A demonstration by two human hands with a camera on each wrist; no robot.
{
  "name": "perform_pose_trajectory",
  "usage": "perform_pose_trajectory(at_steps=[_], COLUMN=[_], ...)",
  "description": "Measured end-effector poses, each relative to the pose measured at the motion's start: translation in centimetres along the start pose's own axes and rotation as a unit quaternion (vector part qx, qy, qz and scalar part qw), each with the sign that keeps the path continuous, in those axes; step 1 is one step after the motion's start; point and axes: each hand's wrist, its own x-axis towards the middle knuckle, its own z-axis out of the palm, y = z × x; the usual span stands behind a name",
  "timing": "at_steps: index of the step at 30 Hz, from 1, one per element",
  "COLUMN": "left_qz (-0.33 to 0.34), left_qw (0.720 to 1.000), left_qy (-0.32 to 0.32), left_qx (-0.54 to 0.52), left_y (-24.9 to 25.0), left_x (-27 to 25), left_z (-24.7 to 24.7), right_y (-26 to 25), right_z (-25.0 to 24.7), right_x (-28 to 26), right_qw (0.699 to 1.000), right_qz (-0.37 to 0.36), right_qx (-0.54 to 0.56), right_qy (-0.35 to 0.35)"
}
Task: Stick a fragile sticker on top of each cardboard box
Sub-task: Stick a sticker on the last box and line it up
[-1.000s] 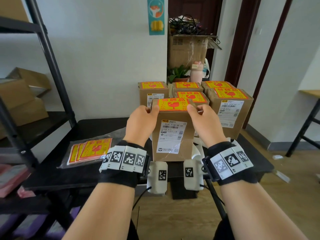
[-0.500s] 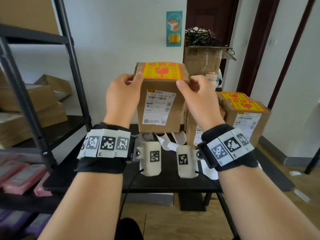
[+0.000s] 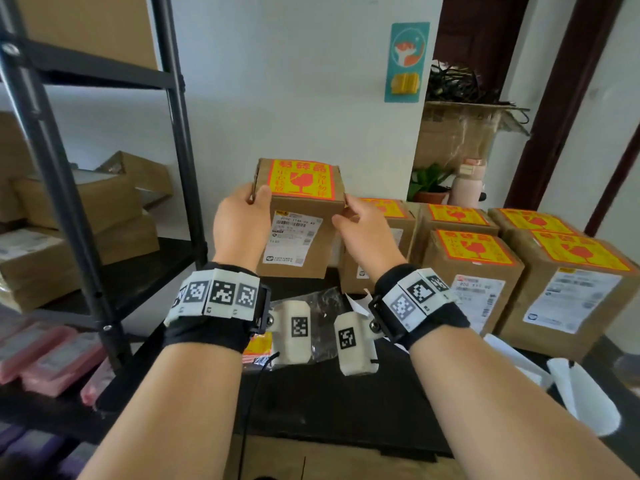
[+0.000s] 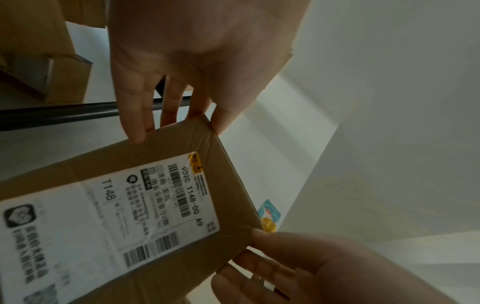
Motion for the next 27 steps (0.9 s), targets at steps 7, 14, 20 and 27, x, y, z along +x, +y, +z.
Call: perform_pose_trajectory(at_steps=[7,14,20,27], left_qz=[-0.063,-0.115,-0.120,-0.156], left_qw=[0.996,0.983,0.979,0.964], left_qy=[-0.056,-0.131,-0.145,-0.200], left_qx=[-0.027,-0.056,-0.081,-0.076], left_y=[-3.2,-4.4,-4.8,-4.7], left_x=[3.7,4.7,4.5,3.8], left_z=[3.8,6.7,7.6,8.3], right_y=[2.6,5.6,6.7,6.6], right_z=[2.2,3.1,3.6,2.9], right_x=[2.6,4.1,4.7,4.1], right_qw=[0.998,0.992,0.990,0.990], right_qz=[0.062,0.121,0.121,0.129], right_qx=[0.028,-0.010,-0.067,-0.028], right_qy=[0.005,-0.016,-0.027,-0.052])
